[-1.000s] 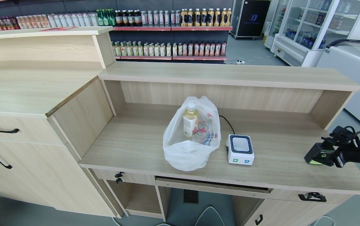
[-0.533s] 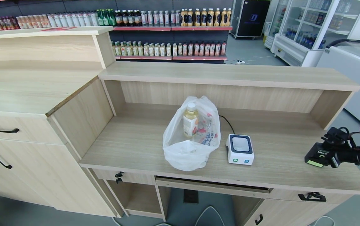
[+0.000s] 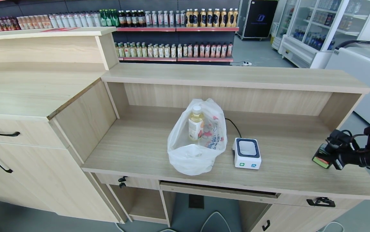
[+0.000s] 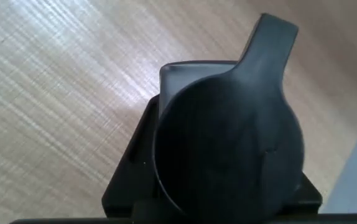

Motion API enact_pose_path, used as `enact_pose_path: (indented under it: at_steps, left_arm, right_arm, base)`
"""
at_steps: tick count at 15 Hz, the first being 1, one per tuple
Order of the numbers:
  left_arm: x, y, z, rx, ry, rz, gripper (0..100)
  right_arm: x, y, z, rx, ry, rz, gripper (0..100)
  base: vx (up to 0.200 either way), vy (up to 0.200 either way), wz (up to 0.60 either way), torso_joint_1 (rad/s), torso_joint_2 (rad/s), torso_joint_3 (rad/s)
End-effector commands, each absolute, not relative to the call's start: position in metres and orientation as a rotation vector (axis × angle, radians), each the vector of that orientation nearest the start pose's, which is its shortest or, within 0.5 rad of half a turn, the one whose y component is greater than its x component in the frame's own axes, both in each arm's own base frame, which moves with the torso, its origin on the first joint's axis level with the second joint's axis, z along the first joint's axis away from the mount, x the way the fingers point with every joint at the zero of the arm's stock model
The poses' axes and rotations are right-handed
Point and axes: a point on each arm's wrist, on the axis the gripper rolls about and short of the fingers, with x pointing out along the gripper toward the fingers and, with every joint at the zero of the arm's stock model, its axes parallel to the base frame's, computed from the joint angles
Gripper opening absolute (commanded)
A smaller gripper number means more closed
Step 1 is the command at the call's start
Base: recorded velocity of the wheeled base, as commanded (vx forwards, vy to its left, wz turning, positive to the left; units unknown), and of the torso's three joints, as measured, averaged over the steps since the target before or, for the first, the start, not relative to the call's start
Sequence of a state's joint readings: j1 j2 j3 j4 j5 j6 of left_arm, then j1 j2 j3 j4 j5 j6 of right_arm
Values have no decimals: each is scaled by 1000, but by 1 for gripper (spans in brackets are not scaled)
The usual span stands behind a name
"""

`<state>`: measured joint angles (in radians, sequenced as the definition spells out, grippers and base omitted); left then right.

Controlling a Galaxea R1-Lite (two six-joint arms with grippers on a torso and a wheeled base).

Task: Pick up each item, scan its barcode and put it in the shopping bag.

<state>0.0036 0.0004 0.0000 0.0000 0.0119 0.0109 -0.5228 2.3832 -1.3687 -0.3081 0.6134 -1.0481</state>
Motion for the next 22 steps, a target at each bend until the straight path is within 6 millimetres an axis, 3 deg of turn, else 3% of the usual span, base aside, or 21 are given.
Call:
enact_pose_path:
  at_steps: [1, 2, 3, 5, 7, 8, 9, 11, 13, 15, 17, 18, 21, 22]
  left_arm:
    - [-23, 0, 75, 12, 0, 17, 100]
    - [-23, 0, 75, 11, 0, 17, 100]
    - [-23, 0, 75, 11, 0, 17, 100]
    - [-23, 0, 75, 12, 0, 17, 100]
    - [-23, 0, 75, 11, 0, 17, 100]
    - [-23, 0, 75, 11, 0, 17, 100]
    - [-23, 0, 75, 11, 0, 17, 100]
    - [-23, 0, 75, 11, 0, 17, 100]
    - [-23, 0, 75, 11, 0, 17, 100]
    - [-23, 0, 75, 11, 0, 17, 100]
    - [-23, 0, 75, 11, 0, 17, 100]
    - [-23, 0, 75, 11, 0, 17, 100]
    - [-23, 0, 75, 11, 0, 17, 100]
    - [-23, 0, 75, 11, 0, 17, 100]
  right_arm:
    - [398, -204, 71, -725, 380, 334, 0]
    - [388, -195, 109, -783, 306, 303, 0]
    - [367, -184, 146, -831, 245, 269, 0]
    - [303, -153, 199, -983, 116, 205, 0]
    - [250, -122, 221, -1190, -7, 258, 0]
    - [237, -109, 231, -1310, -99, 357, 0]
    - [230, -103, 234, -1416, -158, 410, 0]
    - [214, -92, 248, -1795, -366, 413, 0]
    - [193, -67, 249, -2130, -760, 366, 0]
    - [179, -29, 247, -2276, -1079, 248, 0]
    - [167, 22, 256, -2261, -1504, 154, 0]
    - [160, 42, 257, -2216, -1627, 137, 0]
    - [139, 82, 257, -2082, -1843, 115, 0]
    - [135, 86, 254, -2051, -1869, 141, 0]
  base:
    - [0, 0, 0, 0, 0, 0]
    - [0, 0, 0, 0, 0, 0]
    - [0, 0, 0, 0, 0, 0]
    - [0, 0, 0, 0, 0, 0]
    - [0, 0, 0, 0, 0, 0]
    - [0, 0, 0, 0, 0, 0]
    - [0, 0, 0, 0, 0, 0]
    - [0, 0, 0, 0, 0, 0]
    - [0, 0, 0, 0, 0, 0]
    - [0, 0, 0, 0, 0, 0]
    - [0, 0, 0, 0, 0, 0]
    - [0, 0, 0, 0, 0, 0]
    - [0, 0, 0, 0, 0, 0]
    - [0, 0, 0, 0, 0, 0]
